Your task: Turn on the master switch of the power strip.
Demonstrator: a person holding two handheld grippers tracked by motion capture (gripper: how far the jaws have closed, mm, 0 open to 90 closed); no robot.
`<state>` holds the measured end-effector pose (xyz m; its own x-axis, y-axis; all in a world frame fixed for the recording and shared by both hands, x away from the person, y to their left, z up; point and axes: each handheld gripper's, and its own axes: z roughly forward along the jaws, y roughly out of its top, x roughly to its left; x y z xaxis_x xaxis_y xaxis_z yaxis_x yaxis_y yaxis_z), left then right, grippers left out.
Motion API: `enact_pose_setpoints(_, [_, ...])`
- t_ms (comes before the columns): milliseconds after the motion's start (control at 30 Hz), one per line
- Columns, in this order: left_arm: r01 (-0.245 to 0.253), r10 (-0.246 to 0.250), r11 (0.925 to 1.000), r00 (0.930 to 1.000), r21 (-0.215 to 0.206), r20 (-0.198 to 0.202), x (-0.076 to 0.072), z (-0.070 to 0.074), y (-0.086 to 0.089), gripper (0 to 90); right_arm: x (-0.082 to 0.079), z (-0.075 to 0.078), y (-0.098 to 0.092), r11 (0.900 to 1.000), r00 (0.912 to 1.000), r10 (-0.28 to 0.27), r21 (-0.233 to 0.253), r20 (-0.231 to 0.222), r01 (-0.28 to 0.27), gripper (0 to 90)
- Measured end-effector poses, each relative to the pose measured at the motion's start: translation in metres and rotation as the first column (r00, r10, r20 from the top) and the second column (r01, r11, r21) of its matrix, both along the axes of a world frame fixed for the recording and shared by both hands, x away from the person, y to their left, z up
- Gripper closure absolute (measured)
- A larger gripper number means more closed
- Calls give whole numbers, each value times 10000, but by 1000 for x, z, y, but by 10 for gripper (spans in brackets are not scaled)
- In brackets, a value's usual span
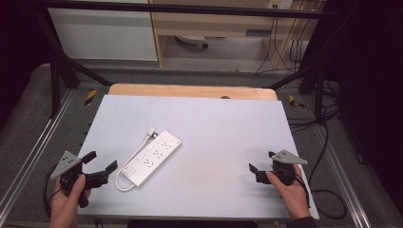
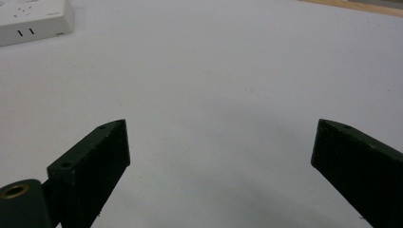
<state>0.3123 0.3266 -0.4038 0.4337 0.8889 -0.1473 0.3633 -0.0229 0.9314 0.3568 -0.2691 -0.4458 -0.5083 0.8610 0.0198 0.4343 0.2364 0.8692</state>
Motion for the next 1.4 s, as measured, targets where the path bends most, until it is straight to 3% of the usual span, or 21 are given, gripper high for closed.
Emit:
enact_pose_setpoints(867, [-45, 53, 9996, 9996, -276, 272, -1, 3, 2, 62, -2, 5, 4, 9996, 9998, -45, 282, 182, 39, 38])
enact_pose_setpoints(1200, [38, -33, 9999, 9995, -159, 315, -2, 5, -1, 56, -2, 6, 4, 9996, 9998, -23, 290, 194, 17, 38])
enact_pose_setpoints(1300, [100, -86, 9988, 9995, -483, 307, -3, 7, -3, 56, -3, 6, 4, 9995, 9998, -39, 307, 212, 32, 38])
enact_pose_setpoints(1333, [85, -57, 9986, 9986, -522, 530, -5, 10, -5, 56, -3, 6, 4, 9996, 9998, -28, 267, 187, 23, 38])
enact_pose_setpoints(1400, [99, -69, 9987, 9982, -492, 597, -5, 11, -6, 56, -3, 6, 4, 9997, 9998, -29, 253, 199, 24, 38])
